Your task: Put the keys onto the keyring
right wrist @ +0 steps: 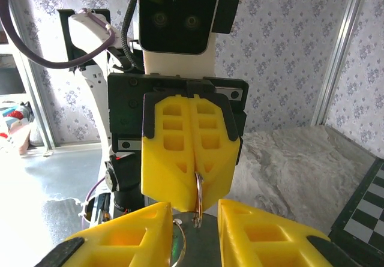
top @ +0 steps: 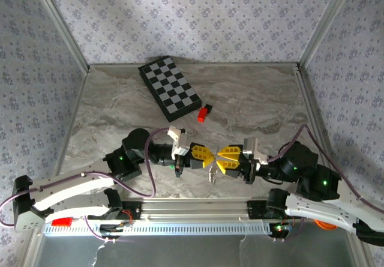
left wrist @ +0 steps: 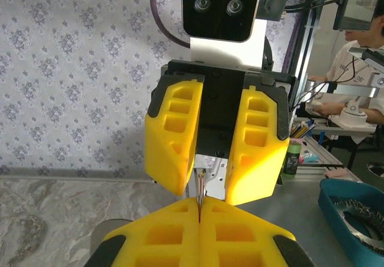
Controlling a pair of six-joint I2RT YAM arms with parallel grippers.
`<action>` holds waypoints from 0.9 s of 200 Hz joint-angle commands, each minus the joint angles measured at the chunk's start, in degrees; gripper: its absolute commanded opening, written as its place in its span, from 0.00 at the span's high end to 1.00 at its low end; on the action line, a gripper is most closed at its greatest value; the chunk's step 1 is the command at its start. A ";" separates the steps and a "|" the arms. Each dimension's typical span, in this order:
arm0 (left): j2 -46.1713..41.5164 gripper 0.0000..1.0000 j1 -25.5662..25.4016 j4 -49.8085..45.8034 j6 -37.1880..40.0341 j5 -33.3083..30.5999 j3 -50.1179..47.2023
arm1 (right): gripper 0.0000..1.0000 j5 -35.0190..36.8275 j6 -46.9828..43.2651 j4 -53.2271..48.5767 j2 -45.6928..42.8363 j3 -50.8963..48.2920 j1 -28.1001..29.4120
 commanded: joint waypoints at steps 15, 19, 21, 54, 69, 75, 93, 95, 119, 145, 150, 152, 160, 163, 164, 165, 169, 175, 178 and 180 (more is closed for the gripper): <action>-0.33 1.00 -0.25 4.86 -1.44 0.45 -0.02 | 0.82 0.03 0.38 1.62 0.74 0.08 0.06; -0.40 1.00 -0.28 4.83 -1.44 0.45 -0.06 | 0.84 0.16 0.30 1.46 0.73 0.09 0.10; -0.39 1.00 -0.30 4.87 -1.51 0.45 -0.06 | 0.84 0.24 0.22 1.34 0.73 0.15 0.09; -0.43 1.00 -0.18 3.28 -0.92 -0.30 0.12 | 1.00 1.66 -0.48 -0.77 0.74 1.38 0.07; -0.57 1.00 -0.25 -0.09 0.21 -0.90 1.02 | 1.00 3.12 -0.88 -3.32 1.31 2.95 0.07; -0.65 0.96 -0.29 -1.86 0.85 -1.04 1.57 | 1.00 3.84 -0.93 -4.98 1.82 3.90 0.08; -0.90 0.82 -0.26 -7.95 3.01 -1.68 3.43 | 1.00 5.74 -2.18 -11.09 3.76 7.80 0.00; -0.99 0.80 -0.25 -8.69 3.34 -1.84 3.66 | 1.00 5.90 -2.29 -11.75 4.08 8.23 0.06; -1.89 0.72 -0.28 -15.57 6.48 -4.14 5.59 | 1.00 6.54 -4.06 -18.47 7.55 12.90 0.04; -2.02 0.74 -0.25 -21.92 9.32 -5.20 8.05 | 1.00 5.82 -5.39 -25.94 11.96 18.01 0.14; -1.95 0.74 -0.26 -23.03 9.86 -5.26 8.56 | 1.00 5.67 -5.63 -26.98 12.86 18.94 0.22; -1.94 0.74 -0.25 -23.40 10.06 -5.26 8.77 | 1.00 5.60 -5.68 -27.41 13.17 19.30 0.25; -1.72 0.73 -0.30 -24.68 10.66 -5.39 9.48 | 1.00 5.40 -6.04 -28.65 14.48 20.44 0.37; -1.68 0.73 -0.26 -24.99 10.87 -5.43 9.74 | 1.00 5.30 -6.12 -28.94 14.91 21.49 0.42; -1.67 0.73 -0.26 -25.03 10.91 -5.43 9.83 | 1.00 5.29 -6.13 -29.04 14.99 21.66 0.47; -1.67 0.73 -0.25 -25.19 10.97 -5.48 9.88 | 1.00 5.24 -6.17 -29.13 15.11 21.74 0.50; -1.58 0.73 -0.26 -25.71 11.17 -5.49 10.11 | 1.00 5.20 -6.30 -29.49 15.60 22.16 0.62; -1.40 0.73 -0.21 -26.26 11.43 -5.44 10.40 | 1.00 4.97 -6.61 -30.01 16.20 22.61 0.82; -1.40 0.73 -0.30 -26.46 11.57 -5.44 10.57 | 1.00 4.89 -6.77 -30.17 16.39 22.78 0.87; -1.36 0.73 -0.33 -26.57 11.63 -5.44 10.55 | 1.00 4.78 -6.78 -30.32 16.54 22.92 0.98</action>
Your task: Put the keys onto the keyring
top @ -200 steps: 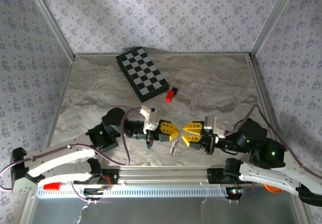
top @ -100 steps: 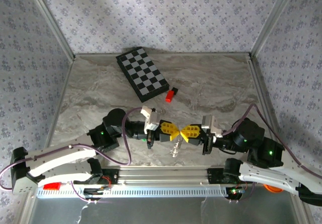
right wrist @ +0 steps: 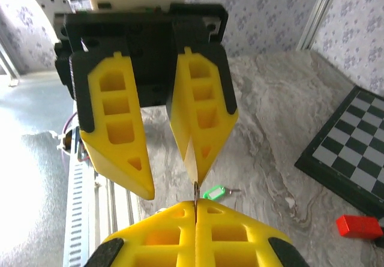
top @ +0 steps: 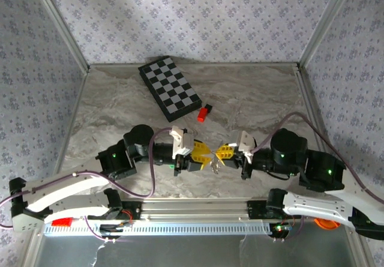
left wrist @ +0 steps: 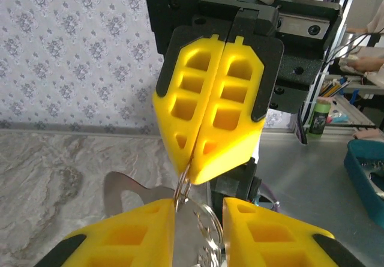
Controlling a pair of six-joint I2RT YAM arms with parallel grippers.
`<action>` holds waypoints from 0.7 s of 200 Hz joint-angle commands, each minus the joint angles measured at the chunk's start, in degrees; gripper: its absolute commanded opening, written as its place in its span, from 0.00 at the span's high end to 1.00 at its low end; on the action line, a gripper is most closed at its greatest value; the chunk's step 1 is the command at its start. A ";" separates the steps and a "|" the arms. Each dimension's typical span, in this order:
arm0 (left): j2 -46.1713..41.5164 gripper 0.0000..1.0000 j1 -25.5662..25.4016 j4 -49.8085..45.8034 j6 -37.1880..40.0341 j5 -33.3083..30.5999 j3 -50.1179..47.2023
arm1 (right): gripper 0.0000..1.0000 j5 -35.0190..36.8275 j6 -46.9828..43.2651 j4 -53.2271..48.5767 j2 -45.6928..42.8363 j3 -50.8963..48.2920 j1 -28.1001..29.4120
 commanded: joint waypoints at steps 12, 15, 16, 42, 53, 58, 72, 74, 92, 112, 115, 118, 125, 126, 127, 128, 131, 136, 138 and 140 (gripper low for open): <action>-0.17 0.73 -0.25 -6.03 3.75 -0.70 3.23 | 1.00 -0.23 -2.57 -5.48 2.30 4.07 1.30; -0.07 0.73 -0.25 -6.23 3.85 -0.71 3.33 | 1.00 -0.22 -2.62 -5.38 2.31 4.19 1.41; -0.07 0.73 -0.25 -6.35 3.95 -0.72 3.35 | 1.00 -0.26 -2.61 -5.37 2.35 4.16 1.43; 0.06 0.74 -0.25 -8.23 4.91 -1.25 3.82 | 1.00 -1.46 -3.20 -4.58 2.40 4.58 1.97; -0.06 0.76 -0.27 -8.23 4.93 -1.34 3.81 | 1.00 -1.86 -3.26 -4.72 2.78 4.86 2.06; -0.06 0.77 -0.23 -8.21 4.93 -1.38 3.79 | 1.00 -1.82 -3.36 -4.90 2.94 4.97 2.09; 0.14 0.80 -0.26 -8.40 5.07 -1.19 3.96 | 1.00 -1.87 -3.54 -5.21 3.48 5.18 2.22; 0.11 0.80 -0.25 -8.41 5.10 -1.23 3.94 | 1.00 -1.95 -3.56 -5.18 3.50 5.23 2.23; 0.40 0.80 -0.27 -8.17 5.17 -0.85 4.08 | 1.00 -2.47 -3.73 -5.02 3.93 5.21 2.32; 0.88 0.81 -0.25 -7.76 5.20 -0.61 4.26 | 1.00 -3.02 -3.70 -4.39 4.15 5.02 2.41; 0.90 0.81 -0.24 -7.62 5.22 -0.63 4.21 | 1.00 -3.10 -3.72 -4.45 4.26 4.97 2.41; 0.90 0.81 -0.20 -7.46 5.16 -0.54 4.20 | 1.00 -3.03 -3.74 -4.46 4.28 4.97 2.42; 1.03 0.82 -0.30 -7.05 5.11 -0.39 4.21 | 1.00 -2.97 -3.83 -4.63 4.34 4.93 2.45; 1.00 0.82 -0.32 -7.07 5.06 -0.38 4.23 | 1.00 -2.95 -3.83 -4.59 4.33 4.93 2.47; 1.04 0.82 -0.29 -7.04 5.09 -0.37 4.20 | 1.00 -2.95 -3.78 -4.57 4.33 4.97 2.49; 1.01 0.82 -0.27 -7.02 5.10 -0.37 4.22 | 1.00 -2.94 -3.81 -4.56 4.37 4.99 2.45; 1.06 0.82 -0.27 -6.96 5.07 -0.29 4.25 | 1.00 -2.95 -3.82 -4.68 4.43 4.99 2.48; 1.11 0.84 -0.25 -6.91 5.08 -0.19 4.34 | 1.00 -2.94 -3.91 -4.80 4.42 5.00 2.49; 1.08 0.84 -0.30 -6.91 5.01 -0.19 4.27 | 1.00 -2.94 -3.91 -4.86 4.48 5.00 2.50; 1.14 0.84 -0.29 -6.87 5.02 -0.19 4.39 | 1.00 -2.98 -3.91 -4.89 4.50 4.94 2.50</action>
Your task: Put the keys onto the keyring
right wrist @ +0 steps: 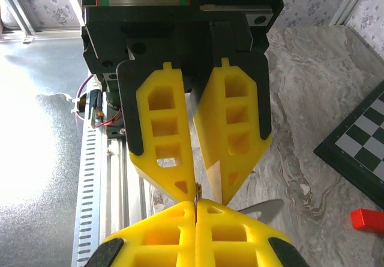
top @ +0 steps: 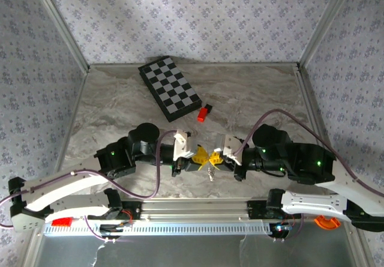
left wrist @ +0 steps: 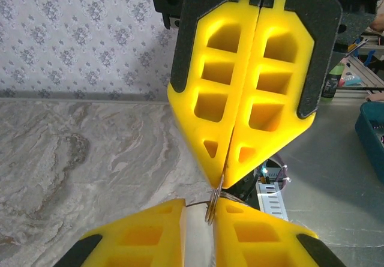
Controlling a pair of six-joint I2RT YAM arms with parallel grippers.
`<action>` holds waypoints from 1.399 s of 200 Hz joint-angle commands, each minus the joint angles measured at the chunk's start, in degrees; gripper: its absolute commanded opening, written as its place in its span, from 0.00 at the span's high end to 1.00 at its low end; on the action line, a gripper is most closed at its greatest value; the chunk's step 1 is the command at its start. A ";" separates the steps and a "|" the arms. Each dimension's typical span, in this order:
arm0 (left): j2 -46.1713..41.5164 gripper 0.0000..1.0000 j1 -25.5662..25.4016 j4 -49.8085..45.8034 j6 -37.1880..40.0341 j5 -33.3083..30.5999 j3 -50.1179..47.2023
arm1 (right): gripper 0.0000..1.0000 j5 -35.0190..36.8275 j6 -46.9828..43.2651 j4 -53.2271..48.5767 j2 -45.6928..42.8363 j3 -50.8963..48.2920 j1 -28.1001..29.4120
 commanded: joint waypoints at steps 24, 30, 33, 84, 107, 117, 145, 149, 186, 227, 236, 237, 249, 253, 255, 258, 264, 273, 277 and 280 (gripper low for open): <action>0.42 0.90 -0.25 1.48 0.63 1.07 2.83 | 1.00 -1.72 -0.92 -0.27 -0.15 1.20 0.61; 0.44 0.93 -0.26 1.57 0.61 1.16 2.78 | 1.00 -1.74 -0.92 -0.28 -0.19 1.14 0.62; 0.53 0.95 -0.30 1.57 0.60 1.24 2.88 | 1.00 -1.69 -0.92 -0.34 -0.18 1.06 0.62; 0.71 1.00 -0.25 3.06 0.28 2.93 2.19 | 0.88 -0.39 0.72 2.59 -2.53 -0.95 0.78; 0.53 1.00 -0.25 5.82 -0.58 3.01 1.27 | 0.58 -0.21 3.10 7.02 -6.23 -5.15 0.79; 0.53 1.00 -0.26 6.90 -0.89 2.96 0.88 | 0.52 0.04 4.30 9.08 -7.99 -6.88 0.78; 0.69 1.00 -0.25 11.50 -2.07 3.27 -0.84 | 0.51 -0.16 6.64 13.17 -11.67 -11.09 0.64; 0.70 1.00 -0.23 12.11 -2.29 3.36 -1.01 | 0.52 -0.11 6.96 13.65 -12.04 -11.64 0.62; 1.07 1.00 -0.25 14.84 -3.06 4.22 -1.66 | 0.64 0.75 8.00 18.03 -13.65 -14.23 0.28; 1.01 1.00 -0.33 15.28 -3.51 4.33 -1.78 | 0.68 1.95 8.14 20.25 -14.00 -15.27 0.00; 0.85 1.00 -0.26 15.28 -3.55 4.35 -1.87 | 0.69 2.04 8.13 20.48 -13.89 -15.45 -0.08; 0.82 1.00 -0.30 15.28 -3.58 4.34 -1.93 | 0.69 2.04 8.13 20.48 -13.89 -15.45 -0.08; 0.79 1.00 -0.23 15.28 -3.52 4.42 -1.97 | 0.72 2.21 8.15 20.49 -13.71 -15.54 -0.17; 0.79 1.00 -0.27 15.28 -3.46 4.42 -1.99 | 0.73 2.22 8.06 20.50 -13.63 -15.43 -0.17; 0.79 1.00 -0.32 15.32 -3.45 4.37 -1.93 | 0.74 2.22 8.07 20.43 -13.58 -15.45 -0.22; 0.78 1.00 -0.28 15.27 -3.50 4.41 -1.99 | 0.74 2.22 8.01 20.50 -13.54 -15.42 -0.23; 0.79 1.00 -0.29 15.26 -3.48 4.42 -1.96 | 0.77 2.22 7.97 20.54 -13.47 -15.47 -0.33; 0.79 1.00 -0.30 15.28 -3.47 4.42 -1.93 | 0.80 2.15 7.97 20.79 -13.53 -15.49 -0.39; 0.80 1.00 -0.26 15.27 -3.43 4.42 -2.01 | 0.82 2.13 7.89 20.79 -13.53 -15.54 -0.39; 0.79 1.00 -0.28 15.28 -3.38 4.42 -1.93 | 0.83 2.21 7.87 20.79 -13.53 -15.50 -0.43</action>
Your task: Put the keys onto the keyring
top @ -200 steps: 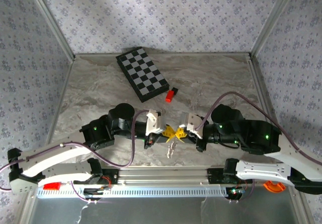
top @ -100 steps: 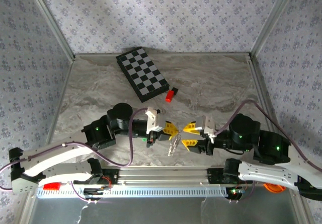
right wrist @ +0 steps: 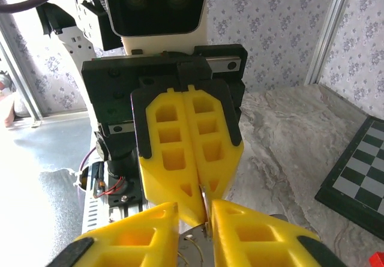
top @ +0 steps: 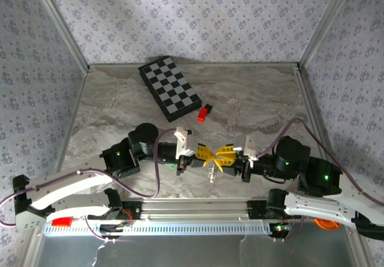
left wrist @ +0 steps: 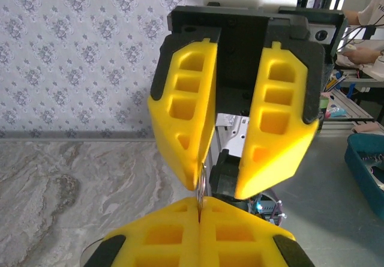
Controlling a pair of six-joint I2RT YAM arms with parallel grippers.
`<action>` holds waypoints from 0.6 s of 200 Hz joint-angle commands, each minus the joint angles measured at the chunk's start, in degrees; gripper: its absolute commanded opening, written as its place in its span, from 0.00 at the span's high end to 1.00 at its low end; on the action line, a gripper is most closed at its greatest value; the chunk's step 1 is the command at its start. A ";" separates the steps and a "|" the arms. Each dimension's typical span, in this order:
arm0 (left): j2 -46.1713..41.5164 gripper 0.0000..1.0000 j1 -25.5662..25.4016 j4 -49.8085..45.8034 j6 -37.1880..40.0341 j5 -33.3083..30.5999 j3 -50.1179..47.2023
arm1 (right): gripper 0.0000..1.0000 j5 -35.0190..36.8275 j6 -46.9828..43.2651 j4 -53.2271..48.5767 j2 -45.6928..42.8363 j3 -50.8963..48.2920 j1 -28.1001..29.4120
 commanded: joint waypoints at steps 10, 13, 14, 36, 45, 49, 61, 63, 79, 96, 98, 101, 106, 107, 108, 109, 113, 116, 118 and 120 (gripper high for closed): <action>-0.51 1.00 -0.25 3.06 -0.44 1.40 0.49 | 0.88 1.06 0.09 1.80 -0.16 -0.38 -0.43; -0.54 1.00 -0.29 3.06 -0.43 1.40 0.47 | 0.90 1.22 0.00 1.71 -0.14 -0.35 -0.48; -0.50 1.00 -0.31 3.06 -0.38 1.40 0.44 | 0.90 1.23 -0.02 1.71 -0.09 -0.40 -0.50; -0.61 1.00 -0.33 2.97 -0.42 1.49 0.53 | 0.99 1.98 -0.25 1.13 0.32 -0.13 -0.61; -0.62 1.00 -0.27 2.90 -0.50 1.49 0.63 | 1.00 2.13 -0.60 0.86 0.46 0.06 -0.59; -0.59 1.00 -0.29 2.81 -0.43 1.49 0.67 | 1.00 2.20 -0.70 0.71 0.48 0.12 -0.65; -0.71 1.00 -0.29 2.71 -0.51 1.49 0.71 | 1.00 2.33 -0.98 0.56 0.50 0.26 -0.70; -0.72 1.00 -0.26 2.64 -0.47 1.51 0.72 | 1.00 2.32 -1.00 0.50 0.53 0.31 -0.70; -0.87 1.00 -0.27 2.12 -0.45 1.25 0.94 | 1.00 2.75 -1.39 0.52 0.48 0.67 -0.70; -1.28 0.93 -0.31 1.08 -0.01 0.90 1.24 | 1.00 2.65 -1.92 -0.07 0.57 1.15 -0.68; -1.39 0.92 -0.29 1.00 0.01 0.81 1.27 | 1.00 2.64 -2.01 -0.14 0.57 1.21 -0.65; -1.48 0.90 -0.30 0.79 0.02 0.72 1.28 | 1.00 2.49 -2.13 -0.35 0.55 1.27 -0.67; -1.59 0.89 -0.32 0.70 0.18 0.58 1.22 | 1.00 2.34 -2.27 -0.55 0.64 1.39 -0.70; -1.68 0.88 -0.33 0.69 0.14 0.55 1.25 | 1.00 2.31 -2.30 -0.60 0.65 1.40 -0.70; -1.73 0.88 -0.33 0.69 0.12 0.54 1.22 | 1.00 2.26 -2.32 -0.63 0.65 1.40 -0.70; -1.75 0.88 -0.34 0.69 0.11 0.44 1.25 | 1.00 2.23 -2.32 -0.73 0.66 1.49 -0.66; -1.90 0.88 -0.31 0.64 0.20 0.42 1.28 | 1.00 2.08 -2.40 -0.84 0.74 1.57 -0.69; -1.94 0.88 -0.26 0.60 0.24 0.33 1.19 | 1.00 1.91 -2.42 -0.97 0.81 1.58 -0.69; -2.01 0.88 -0.26 0.53 0.27 0.28 1.26 | 1.00 1.87 -2.46 -1.04 0.83 1.65 -0.65; -2.01 0.88 -0.32 0.52 0.34 0.22 1.19 | 1.00 1.74 -2.50 -1.02 0.87 1.66 -0.69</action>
